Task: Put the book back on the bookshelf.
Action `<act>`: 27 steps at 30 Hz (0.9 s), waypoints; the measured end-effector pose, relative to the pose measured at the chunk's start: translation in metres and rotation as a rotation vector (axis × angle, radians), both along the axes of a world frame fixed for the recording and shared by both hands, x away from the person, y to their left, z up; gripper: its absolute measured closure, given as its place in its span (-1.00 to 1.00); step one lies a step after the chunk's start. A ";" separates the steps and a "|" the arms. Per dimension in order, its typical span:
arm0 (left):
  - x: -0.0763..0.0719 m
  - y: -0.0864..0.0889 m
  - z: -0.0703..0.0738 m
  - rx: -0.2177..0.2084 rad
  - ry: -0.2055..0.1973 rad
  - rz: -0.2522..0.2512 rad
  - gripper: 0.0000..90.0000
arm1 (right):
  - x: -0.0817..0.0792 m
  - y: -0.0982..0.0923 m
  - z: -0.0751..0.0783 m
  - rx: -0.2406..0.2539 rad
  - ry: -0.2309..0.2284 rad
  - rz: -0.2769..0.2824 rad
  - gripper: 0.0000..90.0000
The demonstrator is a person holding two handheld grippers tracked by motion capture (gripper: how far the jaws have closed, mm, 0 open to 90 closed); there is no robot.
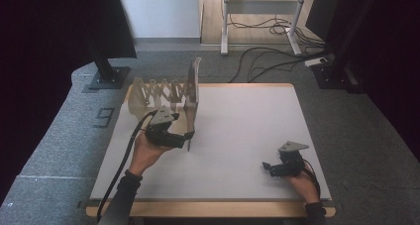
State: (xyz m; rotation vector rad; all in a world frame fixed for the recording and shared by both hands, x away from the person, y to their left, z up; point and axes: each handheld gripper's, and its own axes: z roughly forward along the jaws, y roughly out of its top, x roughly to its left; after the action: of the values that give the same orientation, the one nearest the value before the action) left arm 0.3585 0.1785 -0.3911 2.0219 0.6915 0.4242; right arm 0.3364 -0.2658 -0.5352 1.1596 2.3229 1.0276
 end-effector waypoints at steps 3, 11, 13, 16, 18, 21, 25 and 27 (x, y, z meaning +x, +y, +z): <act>-0.005 0.011 0.000 -0.016 0.013 -0.003 -0.75 | 0.000 0.000 0.000 -0.004 -0.004 -0.002 -0.81; -0.018 0.033 -0.006 0.008 0.024 0.024 -0.94 | 0.000 0.000 0.000 -0.006 -0.006 0.000 -0.81; -0.021 0.036 -0.011 0.011 0.033 0.028 -0.97 | 0.000 0.000 0.000 -0.006 -0.006 0.000 -0.81; -0.025 0.041 -0.020 0.019 0.046 0.034 -1.00 | 0.000 0.000 0.000 -0.006 -0.007 0.000 -0.81; -0.026 0.043 -0.026 0.021 0.050 0.039 -1.00 | 0.000 0.000 0.000 -0.006 -0.009 -0.001 -0.81; -0.029 0.047 -0.038 0.021 0.055 0.042 -1.00 | 0.000 0.000 0.000 -0.005 -0.009 -0.001 -0.81; -0.029 0.052 -0.058 0.018 0.078 0.052 -1.00 | 0.000 0.000 0.000 -0.005 -0.009 -0.001 -0.81; -0.029 0.055 -0.067 0.024 0.089 0.060 -1.00 | 0.000 0.000 0.000 -0.005 -0.009 -0.001 -0.81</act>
State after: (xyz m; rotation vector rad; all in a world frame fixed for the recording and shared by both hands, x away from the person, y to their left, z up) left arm 0.3294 0.2331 -0.4579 2.0566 0.8072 0.3808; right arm 0.3361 -0.2654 -0.5357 1.1520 2.3162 1.0243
